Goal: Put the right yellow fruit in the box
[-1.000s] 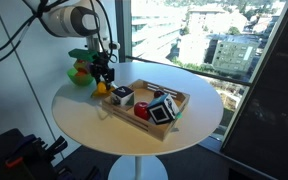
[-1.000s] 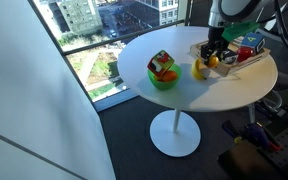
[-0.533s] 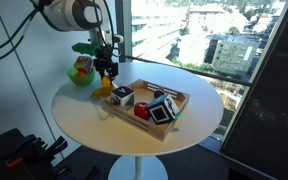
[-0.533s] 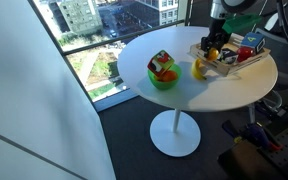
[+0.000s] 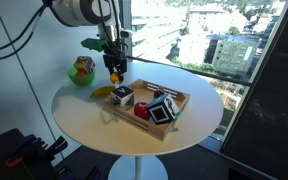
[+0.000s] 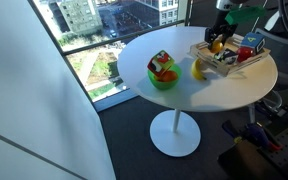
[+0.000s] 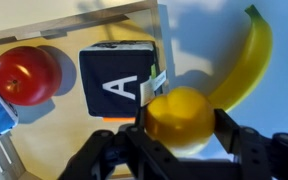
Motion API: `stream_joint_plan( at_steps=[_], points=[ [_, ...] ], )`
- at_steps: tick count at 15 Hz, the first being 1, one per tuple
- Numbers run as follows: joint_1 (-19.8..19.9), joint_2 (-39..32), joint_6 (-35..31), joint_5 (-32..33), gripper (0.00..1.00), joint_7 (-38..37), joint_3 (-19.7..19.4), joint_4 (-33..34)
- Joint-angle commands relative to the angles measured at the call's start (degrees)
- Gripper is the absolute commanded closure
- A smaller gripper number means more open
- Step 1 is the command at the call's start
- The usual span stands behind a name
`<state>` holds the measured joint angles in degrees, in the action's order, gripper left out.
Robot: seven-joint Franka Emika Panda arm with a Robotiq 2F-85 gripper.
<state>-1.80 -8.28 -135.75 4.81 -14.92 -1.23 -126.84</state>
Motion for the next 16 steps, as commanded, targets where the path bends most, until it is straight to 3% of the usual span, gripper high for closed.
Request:
stream_joint_plan(
  at_steps=[1, 16],
  points=[
    [0.78, -0.46, 1.83, -0.75, 0.57, -2.32, -0.8, 2.11],
    [1.89, -6.58, 0.98, -0.17, 0.57, -10.99, -4.78, 7.52]
  ],
)
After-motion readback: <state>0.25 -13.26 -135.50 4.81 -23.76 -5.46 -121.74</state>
